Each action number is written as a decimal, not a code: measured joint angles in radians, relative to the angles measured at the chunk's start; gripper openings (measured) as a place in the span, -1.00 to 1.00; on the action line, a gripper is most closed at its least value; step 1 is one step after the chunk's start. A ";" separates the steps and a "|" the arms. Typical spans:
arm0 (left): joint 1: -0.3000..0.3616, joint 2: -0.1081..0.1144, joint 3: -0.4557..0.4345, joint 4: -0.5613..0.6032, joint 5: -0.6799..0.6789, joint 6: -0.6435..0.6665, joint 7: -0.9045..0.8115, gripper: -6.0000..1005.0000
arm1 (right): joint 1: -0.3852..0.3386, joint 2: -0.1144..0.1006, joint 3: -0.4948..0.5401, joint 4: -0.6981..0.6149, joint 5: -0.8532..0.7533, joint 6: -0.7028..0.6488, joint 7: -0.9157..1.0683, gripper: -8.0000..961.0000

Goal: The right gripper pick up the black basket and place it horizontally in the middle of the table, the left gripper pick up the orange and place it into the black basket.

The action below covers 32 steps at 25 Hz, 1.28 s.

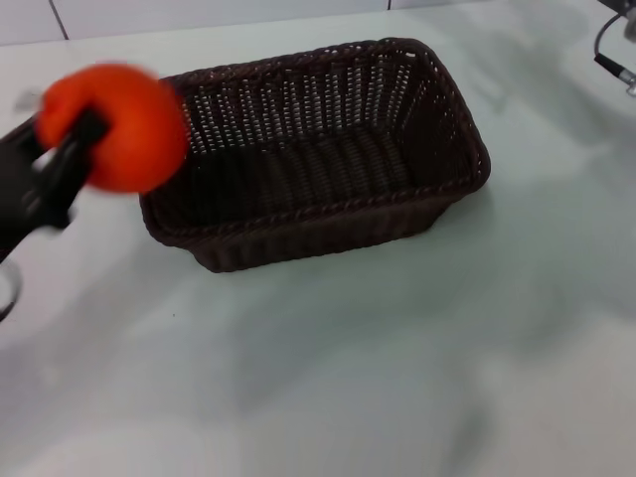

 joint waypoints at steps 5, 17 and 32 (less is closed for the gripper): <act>-0.091 -0.050 0.002 -0.042 0.002 0.191 -0.101 -0.58 | -0.004 0.027 0.000 0.000 0.020 -0.001 -0.061 0.91; -0.108 -0.068 0.014 -0.072 0.001 0.248 -0.133 0.22 | -0.021 0.048 0.002 0.047 0.123 -0.001 -0.206 0.91; 0.059 -0.075 -0.094 0.044 -0.327 -0.044 0.178 0.78 | -0.036 0.056 0.009 0.054 0.294 -0.001 -0.544 0.91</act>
